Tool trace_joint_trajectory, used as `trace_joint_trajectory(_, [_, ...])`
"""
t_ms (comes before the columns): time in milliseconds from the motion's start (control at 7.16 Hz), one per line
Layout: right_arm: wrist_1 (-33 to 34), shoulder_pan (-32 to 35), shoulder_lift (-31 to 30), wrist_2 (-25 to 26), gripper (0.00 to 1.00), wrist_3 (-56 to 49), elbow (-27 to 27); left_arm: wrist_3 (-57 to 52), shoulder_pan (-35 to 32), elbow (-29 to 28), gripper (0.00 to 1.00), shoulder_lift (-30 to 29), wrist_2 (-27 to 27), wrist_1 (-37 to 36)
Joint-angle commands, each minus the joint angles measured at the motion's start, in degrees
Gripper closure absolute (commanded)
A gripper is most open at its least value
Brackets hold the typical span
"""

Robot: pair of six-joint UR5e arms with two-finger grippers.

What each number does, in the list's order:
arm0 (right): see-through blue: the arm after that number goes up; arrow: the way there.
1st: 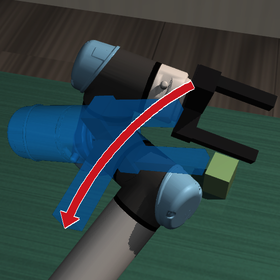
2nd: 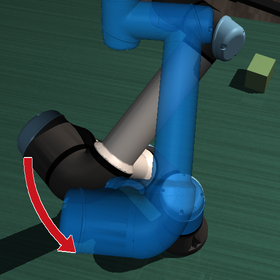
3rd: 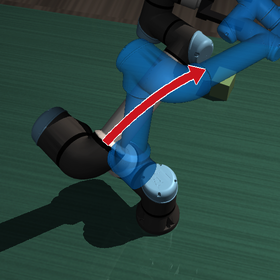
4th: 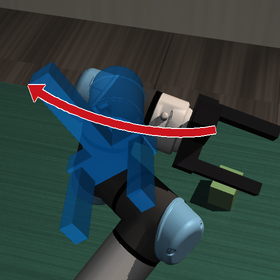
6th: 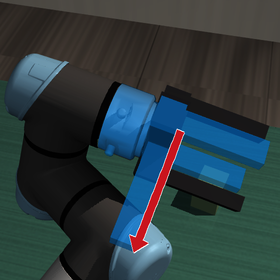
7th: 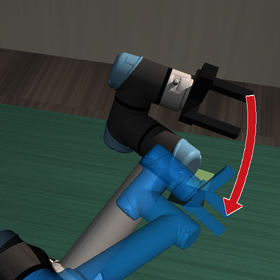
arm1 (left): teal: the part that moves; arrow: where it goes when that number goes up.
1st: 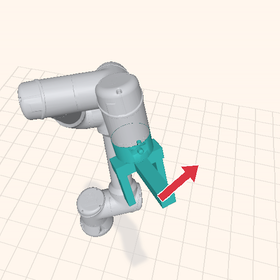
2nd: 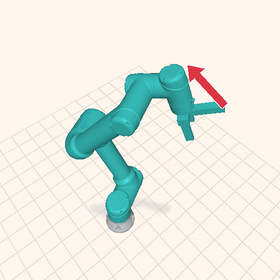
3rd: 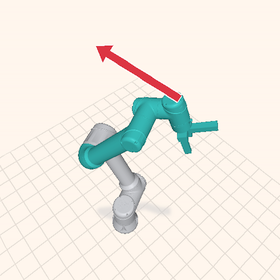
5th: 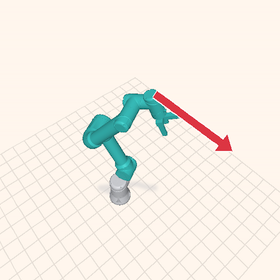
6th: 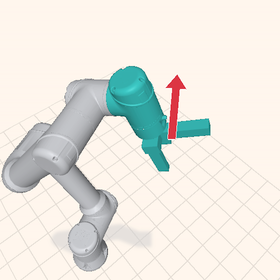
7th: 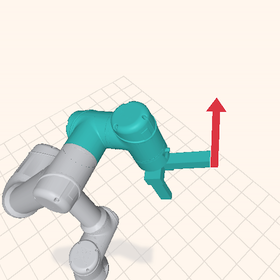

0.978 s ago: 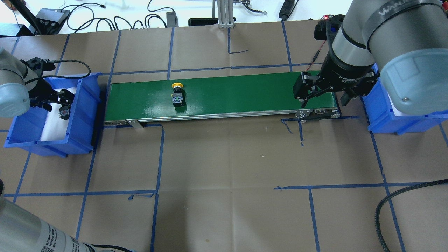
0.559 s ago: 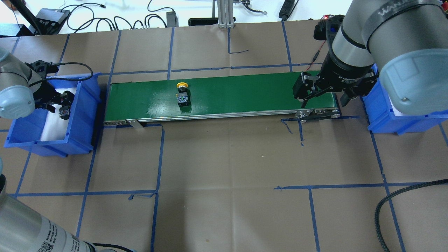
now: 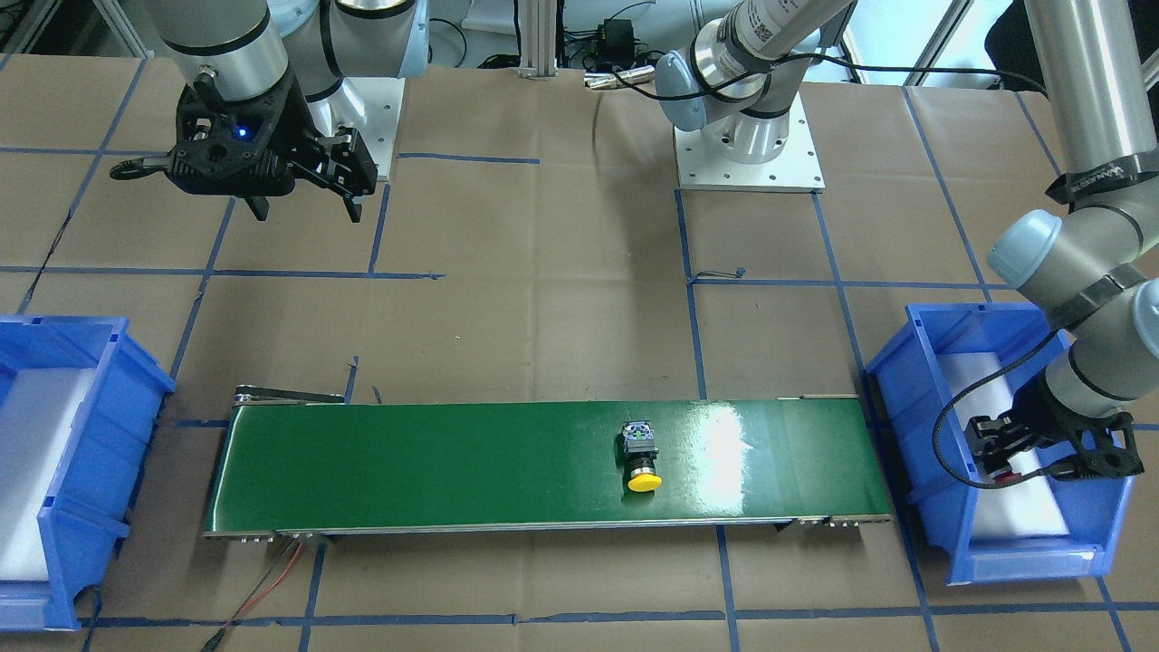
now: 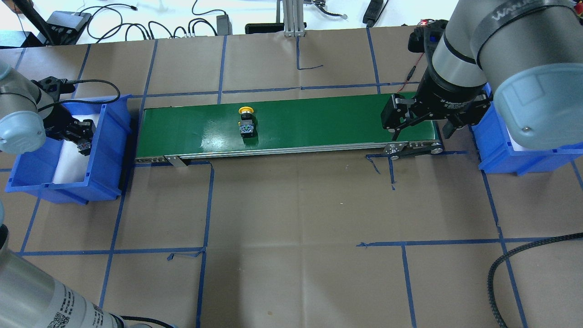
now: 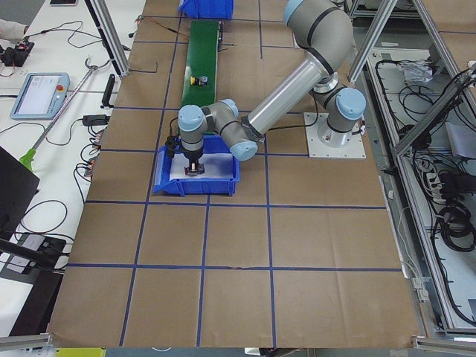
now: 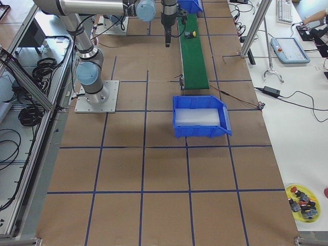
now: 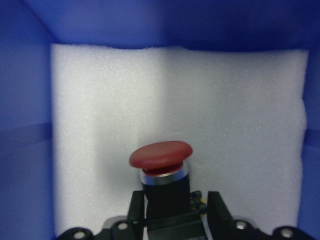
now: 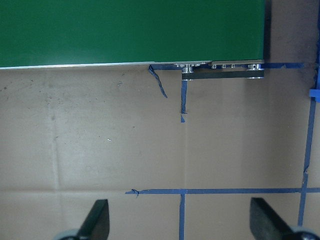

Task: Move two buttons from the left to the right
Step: 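Return the left gripper to the bin and grasp the red button, then lift the red button with the left gripper and carry it to the belt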

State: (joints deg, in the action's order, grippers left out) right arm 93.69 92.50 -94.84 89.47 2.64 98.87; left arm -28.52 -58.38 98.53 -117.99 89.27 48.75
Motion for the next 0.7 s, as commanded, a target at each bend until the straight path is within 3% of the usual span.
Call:
trace_joint_trajectory(0, [0.0,0.1,0.0,0.0,0.00,0.0,0.0,-0.2,0.7,-0.9,1.00,0.4,-0.1,0.6])
trace_joint_trajectory(279, [0.0,0.0,-0.1,0.0,0.00,0.0,0.2,-0.3,0.6,-2.6,1.00,3.1,0.1,3.2])
trace_joint_trajectory(559, [0.0,0.1,-0.1,0.0,0.00,0.0,0.2,0.0,0.2,-8.3,1.00,7.6,0.1,16.2])
